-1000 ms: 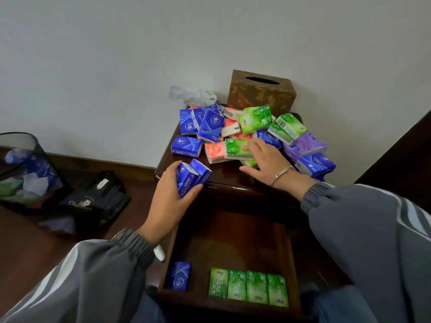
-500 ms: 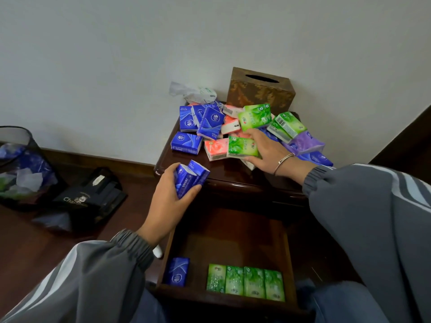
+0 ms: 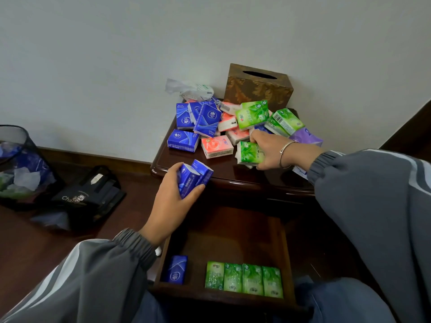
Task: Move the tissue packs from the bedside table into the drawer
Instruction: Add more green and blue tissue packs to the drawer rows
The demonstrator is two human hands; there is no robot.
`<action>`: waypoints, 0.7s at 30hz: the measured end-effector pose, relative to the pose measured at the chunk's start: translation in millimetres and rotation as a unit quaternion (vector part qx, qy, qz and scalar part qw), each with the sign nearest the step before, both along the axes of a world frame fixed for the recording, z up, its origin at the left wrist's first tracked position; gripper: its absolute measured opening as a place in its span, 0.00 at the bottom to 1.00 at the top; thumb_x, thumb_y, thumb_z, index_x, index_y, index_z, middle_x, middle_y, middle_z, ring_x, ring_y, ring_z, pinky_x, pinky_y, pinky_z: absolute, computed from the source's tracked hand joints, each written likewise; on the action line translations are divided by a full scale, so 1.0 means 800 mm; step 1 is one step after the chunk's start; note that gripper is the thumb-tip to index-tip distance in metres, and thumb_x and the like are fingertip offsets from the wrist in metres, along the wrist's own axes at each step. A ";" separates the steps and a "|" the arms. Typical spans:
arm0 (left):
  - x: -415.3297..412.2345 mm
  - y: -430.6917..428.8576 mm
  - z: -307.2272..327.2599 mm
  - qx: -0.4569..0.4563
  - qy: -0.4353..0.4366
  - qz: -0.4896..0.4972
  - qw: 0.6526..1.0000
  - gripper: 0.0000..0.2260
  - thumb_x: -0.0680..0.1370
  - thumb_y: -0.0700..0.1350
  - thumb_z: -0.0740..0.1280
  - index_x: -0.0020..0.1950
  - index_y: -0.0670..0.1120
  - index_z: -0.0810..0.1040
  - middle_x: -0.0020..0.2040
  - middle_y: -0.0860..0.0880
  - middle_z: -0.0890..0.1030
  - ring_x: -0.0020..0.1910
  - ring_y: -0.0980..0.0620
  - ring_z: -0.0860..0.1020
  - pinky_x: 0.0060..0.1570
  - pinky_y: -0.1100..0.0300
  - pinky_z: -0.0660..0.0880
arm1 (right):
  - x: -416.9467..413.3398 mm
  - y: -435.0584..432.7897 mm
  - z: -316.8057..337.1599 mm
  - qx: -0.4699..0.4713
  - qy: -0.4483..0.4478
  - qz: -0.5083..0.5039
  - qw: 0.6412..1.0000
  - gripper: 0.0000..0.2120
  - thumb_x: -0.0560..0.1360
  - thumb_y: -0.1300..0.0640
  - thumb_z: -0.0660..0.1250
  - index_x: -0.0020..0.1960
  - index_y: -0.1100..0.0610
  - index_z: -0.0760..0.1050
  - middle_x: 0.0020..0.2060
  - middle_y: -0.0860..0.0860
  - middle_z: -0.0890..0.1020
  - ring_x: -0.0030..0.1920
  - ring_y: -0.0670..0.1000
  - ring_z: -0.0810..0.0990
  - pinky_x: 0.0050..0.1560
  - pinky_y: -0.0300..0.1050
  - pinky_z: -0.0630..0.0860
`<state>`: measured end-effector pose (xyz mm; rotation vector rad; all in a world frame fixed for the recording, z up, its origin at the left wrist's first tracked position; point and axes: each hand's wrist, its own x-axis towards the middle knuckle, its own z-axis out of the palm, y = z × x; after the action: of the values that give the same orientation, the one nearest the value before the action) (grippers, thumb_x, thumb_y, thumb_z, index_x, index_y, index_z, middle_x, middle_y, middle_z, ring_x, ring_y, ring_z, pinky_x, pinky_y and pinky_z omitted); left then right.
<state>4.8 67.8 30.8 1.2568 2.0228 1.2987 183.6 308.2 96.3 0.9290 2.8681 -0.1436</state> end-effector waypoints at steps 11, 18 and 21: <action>-0.001 -0.046 -0.017 -0.048 -0.046 -0.009 0.998 0.32 0.70 0.58 0.70 0.70 0.57 0.60 0.61 0.59 0.71 0.56 0.60 0.75 0.49 0.66 0.73 | -0.009 -0.007 0.000 0.083 -0.054 0.031 0.995 0.35 0.63 0.54 0.74 0.65 0.58 0.61 0.53 0.58 0.75 0.52 0.61 0.76 0.51 0.53 0.75; 0.008 -0.057 -0.034 -0.114 -0.058 -0.015 0.992 0.33 0.72 0.55 0.72 0.71 0.53 0.60 0.60 0.57 0.72 0.54 0.59 0.75 0.51 0.64 0.73 | -0.022 -0.022 0.007 0.129 -0.119 0.032 0.984 0.29 0.65 0.53 0.73 0.62 0.59 0.66 0.60 0.57 0.70 0.58 0.59 0.72 0.54 0.53 0.75; 0.014 -0.062 -0.043 -0.161 -0.061 -0.009 0.985 0.32 0.72 0.54 0.72 0.71 0.51 0.61 0.60 0.53 0.72 0.54 0.57 0.75 0.50 0.63 0.73 | -0.022 -0.028 0.006 0.138 -0.106 0.010 0.985 0.29 0.65 0.51 0.73 0.61 0.58 0.65 0.58 0.58 0.73 0.57 0.60 0.74 0.53 0.53 0.74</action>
<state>15.7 18.3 -3.8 1.0191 2.0282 0.9643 166.4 285.6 101.1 0.8964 2.7390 0.3430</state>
